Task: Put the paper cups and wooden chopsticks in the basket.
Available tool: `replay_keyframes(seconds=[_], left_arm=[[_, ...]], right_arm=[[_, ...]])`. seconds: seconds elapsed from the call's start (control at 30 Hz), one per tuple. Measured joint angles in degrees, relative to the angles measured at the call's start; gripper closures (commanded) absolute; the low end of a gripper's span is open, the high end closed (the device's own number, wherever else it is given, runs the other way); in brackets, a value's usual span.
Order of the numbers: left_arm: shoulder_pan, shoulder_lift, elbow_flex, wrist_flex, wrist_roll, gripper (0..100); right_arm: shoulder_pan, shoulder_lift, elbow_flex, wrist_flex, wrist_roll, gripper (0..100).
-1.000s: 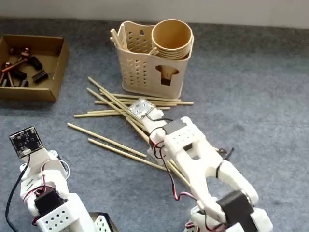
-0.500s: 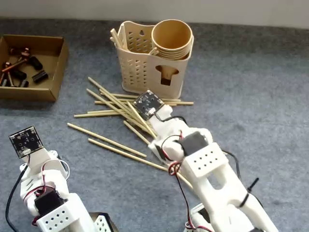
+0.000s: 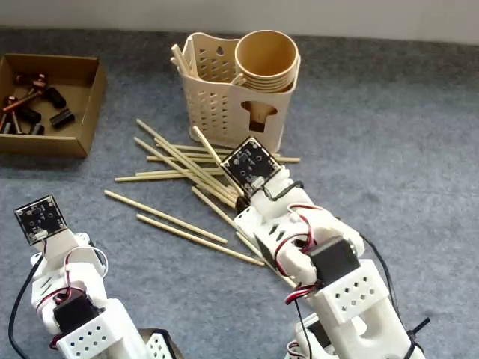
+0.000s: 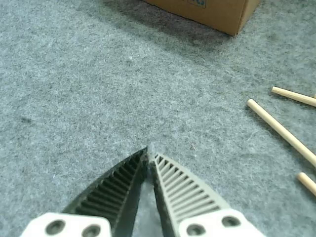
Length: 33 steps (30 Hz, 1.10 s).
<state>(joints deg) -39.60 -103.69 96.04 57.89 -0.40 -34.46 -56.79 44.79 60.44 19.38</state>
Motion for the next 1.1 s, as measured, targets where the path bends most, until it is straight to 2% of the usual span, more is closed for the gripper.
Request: replay_keyframes(seconds=[0.33,0.97,1.1], left_arm=[[0.0,0.0,0.0,0.0,0.0,100],[0.0,0.0,0.0,0.0,0.0,100],[0.0,0.0,0.0,0.0,0.0,100]], right_arm=[[0.0,-0.7,-10.37,-2.55,0.0,99.3],[-1.85,2.99,-11.16,-28.48,0.0,99.3],[-1.85,9.14,-11.16,-35.87,-5.36,99.3]])
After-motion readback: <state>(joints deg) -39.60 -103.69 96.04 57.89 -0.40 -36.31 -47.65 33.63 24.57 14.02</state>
